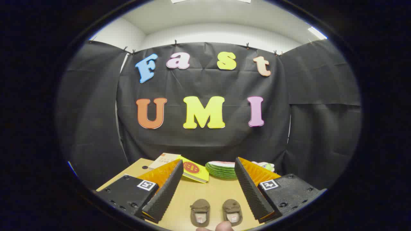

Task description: Open the storage box then place both shoes into the box .Put the left shoe in first, then the right shoe, with the right side of both shoes facing outward in a uniform manner.

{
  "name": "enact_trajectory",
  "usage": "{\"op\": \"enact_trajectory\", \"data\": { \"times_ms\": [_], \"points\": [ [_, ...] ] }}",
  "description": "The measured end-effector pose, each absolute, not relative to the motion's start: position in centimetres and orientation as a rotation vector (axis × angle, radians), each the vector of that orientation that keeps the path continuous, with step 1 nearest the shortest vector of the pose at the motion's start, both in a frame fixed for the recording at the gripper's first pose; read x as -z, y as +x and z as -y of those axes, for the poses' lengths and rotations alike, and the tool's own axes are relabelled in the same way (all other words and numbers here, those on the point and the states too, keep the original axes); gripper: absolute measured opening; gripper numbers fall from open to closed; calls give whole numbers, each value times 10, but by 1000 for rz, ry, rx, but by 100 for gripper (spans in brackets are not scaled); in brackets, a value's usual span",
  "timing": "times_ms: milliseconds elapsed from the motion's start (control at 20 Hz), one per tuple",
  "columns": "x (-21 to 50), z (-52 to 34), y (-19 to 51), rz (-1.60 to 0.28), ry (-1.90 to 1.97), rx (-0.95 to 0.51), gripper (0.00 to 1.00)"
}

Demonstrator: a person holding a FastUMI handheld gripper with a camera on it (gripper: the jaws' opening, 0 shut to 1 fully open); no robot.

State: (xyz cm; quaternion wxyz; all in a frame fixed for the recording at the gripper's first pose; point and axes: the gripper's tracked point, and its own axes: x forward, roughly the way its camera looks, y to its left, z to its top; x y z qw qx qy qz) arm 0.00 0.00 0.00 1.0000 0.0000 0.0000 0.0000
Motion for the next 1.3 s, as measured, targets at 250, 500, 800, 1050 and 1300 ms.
{"op": "enact_trajectory", "data": {
  "times_ms": [250, 500, 800, 1050, 1300],
  "points": [
    [-2, -2, 2, 1, 7, -8, 100],
    [0, -8, 5, -11, 16, -16, 100],
    [-2, -15, 4, -9, 11, -31, 100],
    [0, -20, 4, -19, 20, -41, 100],
    [9, -30, 1, -44, 37, -69, 100]
  ]
}}
